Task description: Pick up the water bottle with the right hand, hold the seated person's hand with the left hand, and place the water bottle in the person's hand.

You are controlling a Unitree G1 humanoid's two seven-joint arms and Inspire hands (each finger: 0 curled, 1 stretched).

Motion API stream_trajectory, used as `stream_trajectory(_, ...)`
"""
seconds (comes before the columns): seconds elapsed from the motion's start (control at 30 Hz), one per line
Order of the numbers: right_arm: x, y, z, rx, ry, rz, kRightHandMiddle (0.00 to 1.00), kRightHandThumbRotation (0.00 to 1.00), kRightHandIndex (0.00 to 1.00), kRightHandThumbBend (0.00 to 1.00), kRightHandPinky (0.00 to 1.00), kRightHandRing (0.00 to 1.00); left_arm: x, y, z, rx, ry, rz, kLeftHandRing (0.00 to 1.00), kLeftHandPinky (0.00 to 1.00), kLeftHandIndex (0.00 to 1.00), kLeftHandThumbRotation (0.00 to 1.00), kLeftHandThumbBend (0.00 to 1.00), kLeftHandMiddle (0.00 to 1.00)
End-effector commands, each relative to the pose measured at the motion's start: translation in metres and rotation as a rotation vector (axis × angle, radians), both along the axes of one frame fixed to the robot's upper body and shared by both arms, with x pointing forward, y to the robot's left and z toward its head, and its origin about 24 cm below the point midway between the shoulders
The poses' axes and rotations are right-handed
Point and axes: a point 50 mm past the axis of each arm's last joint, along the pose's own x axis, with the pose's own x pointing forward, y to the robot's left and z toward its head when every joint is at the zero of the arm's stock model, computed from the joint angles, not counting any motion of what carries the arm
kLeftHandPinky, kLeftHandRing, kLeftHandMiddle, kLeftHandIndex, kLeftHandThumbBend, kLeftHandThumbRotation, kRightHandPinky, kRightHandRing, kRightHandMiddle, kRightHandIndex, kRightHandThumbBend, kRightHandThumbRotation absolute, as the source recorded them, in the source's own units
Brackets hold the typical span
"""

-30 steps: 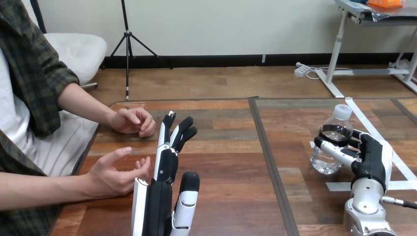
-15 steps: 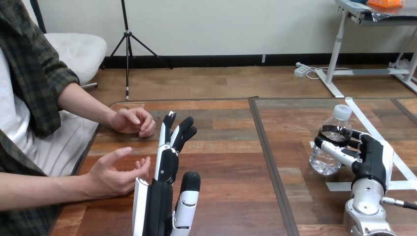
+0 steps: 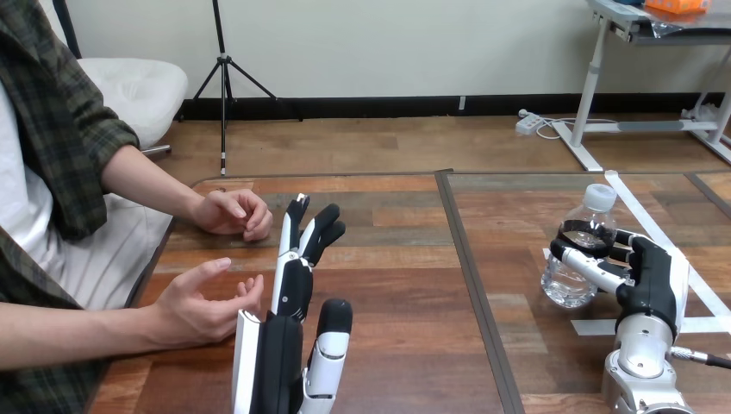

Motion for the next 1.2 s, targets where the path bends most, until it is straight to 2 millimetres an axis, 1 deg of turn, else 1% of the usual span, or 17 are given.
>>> stream_trajectory(0.0,0.0242,0.0001,0.0315,-0.027,-0.104,0.033,0.63,0.0,0.64,0.76,0.55,0.58,0.0013,-0.0102,0.013,-0.072,-0.05,0.025,0.87,0.97,0.99,1.0,0.47,0.91)
stream_trajectory(0.33,0.0254,0.0011,0.0315,-0.029,-0.09,0.044,0.63,0.0,0.65,0.77,0.54,0.58,0.0008,-0.0101,0.0126,-0.078,-0.049,0.022,0.87,0.97,0.99,1.0,0.45,0.9)
stream_trajectory(0.63,0.026,0.0026,0.0318,-0.019,-0.097,0.049,0.64,0.0,0.66,0.78,0.56,0.6,0.0007,-0.0102,0.0128,-0.074,-0.051,0.016,0.87,0.97,0.99,1.0,0.44,0.91)
stream_trajectory(1.17,0.0257,0.0039,0.032,-0.009,-0.114,0.046,0.6,0.0,0.63,0.76,0.52,0.56,0.0002,-0.0103,0.0122,-0.074,-0.041,0.018,0.87,0.96,0.99,1.0,0.44,0.91)
